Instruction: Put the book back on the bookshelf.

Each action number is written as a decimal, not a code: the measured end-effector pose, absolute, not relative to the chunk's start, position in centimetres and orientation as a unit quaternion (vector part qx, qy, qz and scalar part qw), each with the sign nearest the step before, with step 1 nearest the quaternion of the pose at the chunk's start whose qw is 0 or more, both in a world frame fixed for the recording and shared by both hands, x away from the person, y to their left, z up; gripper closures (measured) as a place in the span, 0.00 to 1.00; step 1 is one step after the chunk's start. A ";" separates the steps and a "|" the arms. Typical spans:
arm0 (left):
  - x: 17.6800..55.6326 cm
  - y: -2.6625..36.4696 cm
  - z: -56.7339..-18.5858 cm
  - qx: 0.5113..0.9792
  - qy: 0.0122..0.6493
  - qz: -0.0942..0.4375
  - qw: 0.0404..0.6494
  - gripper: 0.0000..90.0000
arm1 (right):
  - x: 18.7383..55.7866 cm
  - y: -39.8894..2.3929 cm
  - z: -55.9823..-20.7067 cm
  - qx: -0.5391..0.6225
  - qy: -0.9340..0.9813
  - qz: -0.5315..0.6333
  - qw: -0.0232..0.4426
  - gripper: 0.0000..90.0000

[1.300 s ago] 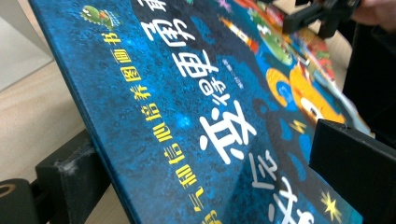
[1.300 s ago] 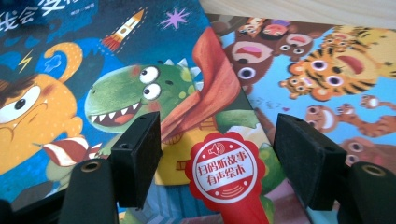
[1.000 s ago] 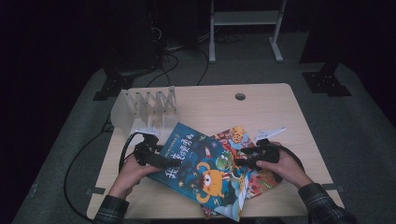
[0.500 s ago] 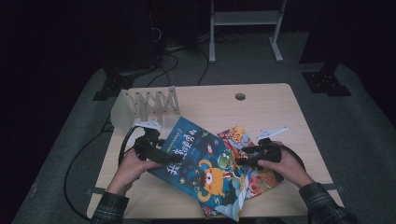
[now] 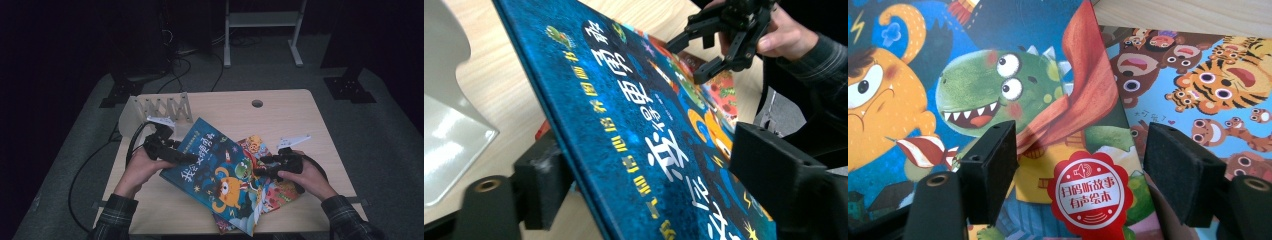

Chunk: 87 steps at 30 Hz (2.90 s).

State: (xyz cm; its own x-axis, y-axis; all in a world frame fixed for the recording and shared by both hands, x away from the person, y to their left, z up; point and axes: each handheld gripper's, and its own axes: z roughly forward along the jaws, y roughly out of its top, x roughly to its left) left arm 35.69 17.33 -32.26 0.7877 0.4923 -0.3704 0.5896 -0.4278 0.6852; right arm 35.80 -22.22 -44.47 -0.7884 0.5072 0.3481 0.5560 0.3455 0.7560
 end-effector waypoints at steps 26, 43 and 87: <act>39.1 14.2 -26.2 0.867 0.307 -0.077 0.384 0.72 | 35.7 -23.0 -43.8 -0.317 -0.814 -0.486 0.015 0.27; 40.1 14.5 -24.6 0.856 0.332 -0.110 0.380 0.81 | 35.5 -22.8 -44.1 -0.304 -0.838 -0.454 -0.006 0.36; 37.3 15.3 -16.8 0.888 0.314 -0.001 0.336 0.92 | 39.3 -30.6 -47.7 -0.494 -0.775 -0.322 -0.225 0.35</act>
State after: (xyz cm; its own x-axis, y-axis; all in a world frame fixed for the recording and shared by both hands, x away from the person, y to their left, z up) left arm 37.25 15.34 -16.85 0.8023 0.5574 -0.2136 0.5593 -0.5767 0.5956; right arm 39.25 -30.57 -47.66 -0.4100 0.9115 -0.0315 0.6212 0.3044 0.7221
